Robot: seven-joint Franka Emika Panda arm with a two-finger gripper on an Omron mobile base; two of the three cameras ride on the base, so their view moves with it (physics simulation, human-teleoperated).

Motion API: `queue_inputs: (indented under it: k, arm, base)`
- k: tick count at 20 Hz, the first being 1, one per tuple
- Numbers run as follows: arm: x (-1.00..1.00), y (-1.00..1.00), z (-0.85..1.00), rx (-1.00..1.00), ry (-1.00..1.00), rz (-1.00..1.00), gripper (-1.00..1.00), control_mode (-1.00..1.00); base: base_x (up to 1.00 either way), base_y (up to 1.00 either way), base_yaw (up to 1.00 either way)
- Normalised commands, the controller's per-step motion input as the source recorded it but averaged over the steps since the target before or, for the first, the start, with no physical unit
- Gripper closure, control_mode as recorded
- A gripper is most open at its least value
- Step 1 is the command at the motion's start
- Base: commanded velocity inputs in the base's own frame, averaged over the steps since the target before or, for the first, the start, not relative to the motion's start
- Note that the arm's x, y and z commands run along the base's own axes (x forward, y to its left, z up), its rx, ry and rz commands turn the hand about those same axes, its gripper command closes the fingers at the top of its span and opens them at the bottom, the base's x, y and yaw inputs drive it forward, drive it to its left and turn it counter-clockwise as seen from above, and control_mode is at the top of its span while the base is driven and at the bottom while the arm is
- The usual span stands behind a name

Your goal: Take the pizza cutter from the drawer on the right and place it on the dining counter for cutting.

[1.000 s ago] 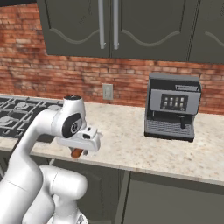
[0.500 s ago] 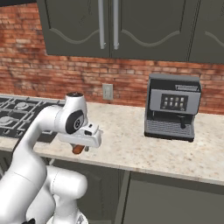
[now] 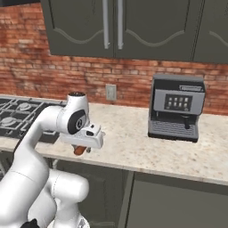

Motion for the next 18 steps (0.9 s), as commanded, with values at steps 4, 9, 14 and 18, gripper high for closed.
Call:
queue_inputs:
  k: [4,9,14,18]
  arm:
    - [0.0,0.0,0.0,0.0,0.0,0.0,1.0,1.0]
    - [0.0,0.0,0.0,0.0,0.0,0.0,1.0,1.0]
    - [0.0,0.0,0.0,0.0,0.0,0.0,1.0,1.0]
    - [0.0,0.0,0.0,0.0,0.0,0.0,1.0,1.0]
  base:
    - [-0.66,0.8,0.25]
    - [-0.11,0.99,0.57]
    - [-0.09,0.66,0.89]
    - [-0.21,0.24,1.0]
